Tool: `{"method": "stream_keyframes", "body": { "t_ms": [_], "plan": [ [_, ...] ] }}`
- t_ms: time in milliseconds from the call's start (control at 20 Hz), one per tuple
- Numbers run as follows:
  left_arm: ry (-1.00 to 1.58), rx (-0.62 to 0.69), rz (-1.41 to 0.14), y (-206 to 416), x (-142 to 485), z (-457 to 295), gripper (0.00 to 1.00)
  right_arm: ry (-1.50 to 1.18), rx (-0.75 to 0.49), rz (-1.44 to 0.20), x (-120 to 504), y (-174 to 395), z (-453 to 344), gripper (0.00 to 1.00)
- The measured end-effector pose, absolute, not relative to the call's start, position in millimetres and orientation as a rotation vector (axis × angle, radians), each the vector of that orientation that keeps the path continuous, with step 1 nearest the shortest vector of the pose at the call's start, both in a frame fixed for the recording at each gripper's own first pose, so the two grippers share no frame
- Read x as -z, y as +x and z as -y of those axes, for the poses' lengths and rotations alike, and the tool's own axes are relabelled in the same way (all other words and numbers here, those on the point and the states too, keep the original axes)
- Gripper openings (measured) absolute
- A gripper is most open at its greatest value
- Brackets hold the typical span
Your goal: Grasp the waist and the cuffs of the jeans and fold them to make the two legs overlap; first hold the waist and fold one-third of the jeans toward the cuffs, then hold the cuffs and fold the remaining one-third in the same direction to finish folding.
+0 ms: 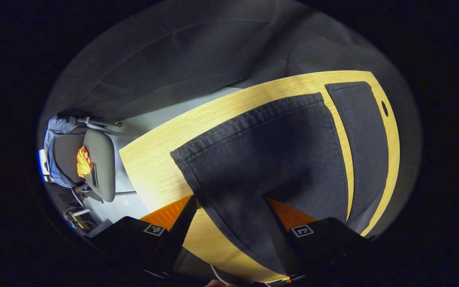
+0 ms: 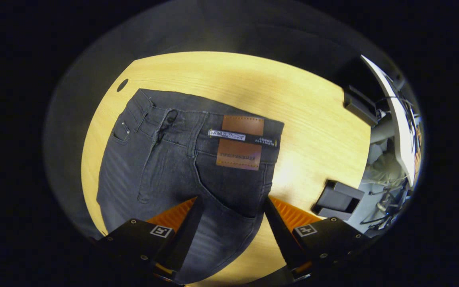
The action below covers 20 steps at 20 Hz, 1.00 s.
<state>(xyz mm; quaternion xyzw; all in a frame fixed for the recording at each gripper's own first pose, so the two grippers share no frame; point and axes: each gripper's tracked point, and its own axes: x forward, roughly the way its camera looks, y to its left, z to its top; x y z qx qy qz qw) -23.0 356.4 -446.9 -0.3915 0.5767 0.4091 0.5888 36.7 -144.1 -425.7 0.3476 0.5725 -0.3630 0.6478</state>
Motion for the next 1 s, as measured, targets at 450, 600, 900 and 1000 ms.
{"method": "stream_keyframes", "body": {
  "t_ms": [450, 600, 900, 1000],
  "plan": [
    [-0.869, -0.867, -1.343, -4, 442, -346, 0.36, 0.936, 0.754, -1.296, 429, 46, 138, 0.26],
    [-0.873, -0.807, -1.315, 0, 443, -346, 0.08, 1.026, 0.671, -1.248, 423, 45, 136, 0.16],
    [-0.989, -0.737, -1.153, 10, 425, -345, 0.01, 1.023, 0.603, -1.198, 400, 53, 134, 0.05],
    [-1.013, -0.689, -1.037, 31, 404, -346, 0.01, 0.999, 0.583, -1.168, 386, 62, 132, 0.05]
  ]
}}
